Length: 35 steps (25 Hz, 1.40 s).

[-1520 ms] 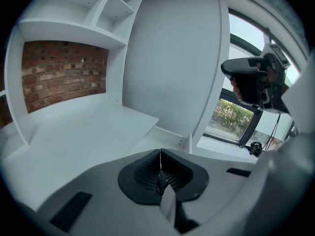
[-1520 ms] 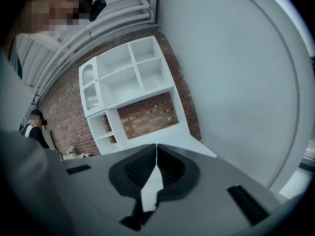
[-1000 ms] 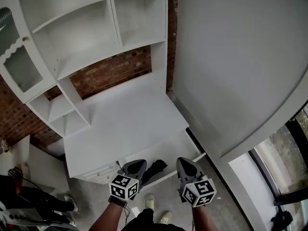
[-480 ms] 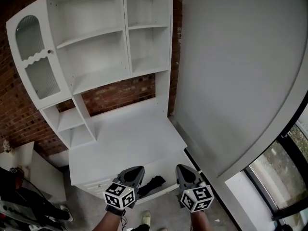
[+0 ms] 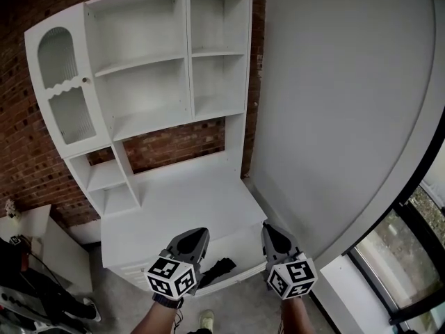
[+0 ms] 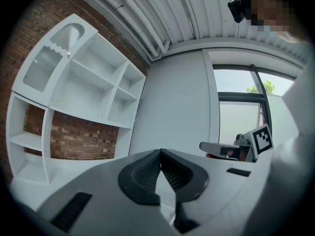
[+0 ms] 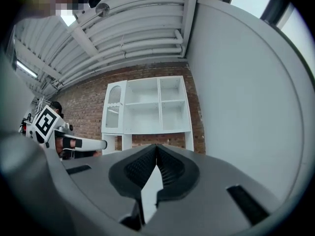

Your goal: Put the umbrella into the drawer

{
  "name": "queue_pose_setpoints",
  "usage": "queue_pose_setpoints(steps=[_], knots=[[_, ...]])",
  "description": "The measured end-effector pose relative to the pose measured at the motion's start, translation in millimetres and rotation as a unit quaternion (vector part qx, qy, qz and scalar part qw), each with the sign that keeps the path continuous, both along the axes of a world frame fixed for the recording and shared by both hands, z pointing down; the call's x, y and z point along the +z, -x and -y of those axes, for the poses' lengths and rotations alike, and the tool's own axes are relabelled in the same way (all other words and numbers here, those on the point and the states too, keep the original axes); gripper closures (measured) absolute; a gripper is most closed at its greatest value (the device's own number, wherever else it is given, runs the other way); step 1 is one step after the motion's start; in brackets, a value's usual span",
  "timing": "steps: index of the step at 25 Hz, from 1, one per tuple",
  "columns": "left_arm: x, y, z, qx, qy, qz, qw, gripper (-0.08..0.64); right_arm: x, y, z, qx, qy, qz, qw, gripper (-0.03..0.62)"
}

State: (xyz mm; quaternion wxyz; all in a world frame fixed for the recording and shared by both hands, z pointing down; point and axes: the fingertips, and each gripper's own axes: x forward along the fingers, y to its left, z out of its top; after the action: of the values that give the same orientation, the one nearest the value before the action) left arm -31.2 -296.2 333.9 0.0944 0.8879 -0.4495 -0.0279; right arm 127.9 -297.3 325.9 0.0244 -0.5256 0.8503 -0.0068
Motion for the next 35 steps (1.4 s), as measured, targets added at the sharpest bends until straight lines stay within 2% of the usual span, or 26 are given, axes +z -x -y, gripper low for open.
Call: queue_pose_setpoints(steps=[7, 14, 22, 35], knots=[[-22, -2, -12, -0.003, -0.021, -0.009, 0.9997, 0.554, -32, 3, -11, -0.009, -0.028, -0.005, 1.0, 0.589], [-36, -9, -19, -0.006, -0.035, -0.011, 0.9993, 0.554, -37, -1, -17, -0.016, -0.029, -0.002, 0.999, 0.588], [-35, -10, -20, -0.013, -0.033, 0.001, 0.9994, 0.554, -30, 3, -20, -0.023, -0.023, -0.021, 0.999, 0.589], [-32, -6, -18, -0.011, -0.034, -0.001, 0.9994, 0.554, -29, 8, -19, -0.02, -0.027, -0.037, 0.999, 0.589]])
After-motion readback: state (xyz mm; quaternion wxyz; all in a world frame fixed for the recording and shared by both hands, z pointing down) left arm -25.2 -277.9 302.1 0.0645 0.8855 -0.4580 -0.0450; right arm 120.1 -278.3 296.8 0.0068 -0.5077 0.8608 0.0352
